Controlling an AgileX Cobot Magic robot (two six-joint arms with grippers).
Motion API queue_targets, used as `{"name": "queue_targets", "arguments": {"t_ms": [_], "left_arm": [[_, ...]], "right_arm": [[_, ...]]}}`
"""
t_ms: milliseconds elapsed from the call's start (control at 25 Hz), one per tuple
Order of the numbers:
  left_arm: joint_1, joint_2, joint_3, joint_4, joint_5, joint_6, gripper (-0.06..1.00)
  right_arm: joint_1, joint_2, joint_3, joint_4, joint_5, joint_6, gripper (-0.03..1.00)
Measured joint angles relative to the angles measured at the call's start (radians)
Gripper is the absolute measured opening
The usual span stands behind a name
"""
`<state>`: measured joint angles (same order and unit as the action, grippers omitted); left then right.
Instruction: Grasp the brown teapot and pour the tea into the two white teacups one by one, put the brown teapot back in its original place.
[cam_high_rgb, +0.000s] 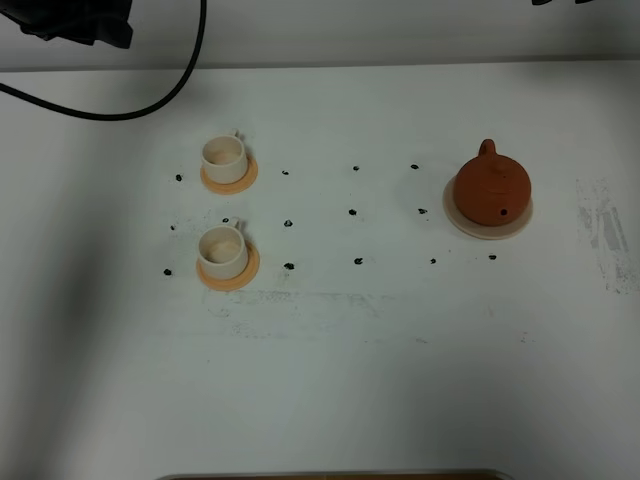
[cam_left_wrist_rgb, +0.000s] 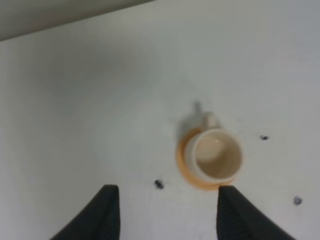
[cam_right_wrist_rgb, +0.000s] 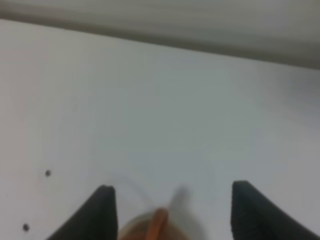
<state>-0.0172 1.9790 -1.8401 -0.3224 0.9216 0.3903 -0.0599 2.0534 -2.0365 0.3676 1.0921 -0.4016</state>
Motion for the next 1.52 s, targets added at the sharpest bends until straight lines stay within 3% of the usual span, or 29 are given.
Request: {"name": "queue_targets", "arguments": {"t_ms": [320,600,760,1080,1520], "left_arm": [[0.000,-0.295,0.370,0.111,-0.229,0.000,0.46],[0.000,-0.529,0.620,0.186,-0.331,-0.005,0.46],[0.000,-0.668,0.685,0.230,-0.341,-0.067,0.46],[0.000,-0.935,0.778,0.274,-0.195,-0.138,0.46],[0.000,-1.273,1.056,0.316,-0.149,-0.244,0.46]], "right_arm": [[0.000,-0.151,0.217,0.035,-0.034,-0.012,0.52],[0.005,-0.270,0.444,0.210,-0.221,-0.144,0.52],[0.054,-0.284,0.520,0.250,-0.310,-0.213,0.51],[0.215,-0.278,0.529,0.062,-0.392,-0.162,0.51],[0.221,-0.201,0.529,-0.098,-0.393,-0.010,0.51]]}}
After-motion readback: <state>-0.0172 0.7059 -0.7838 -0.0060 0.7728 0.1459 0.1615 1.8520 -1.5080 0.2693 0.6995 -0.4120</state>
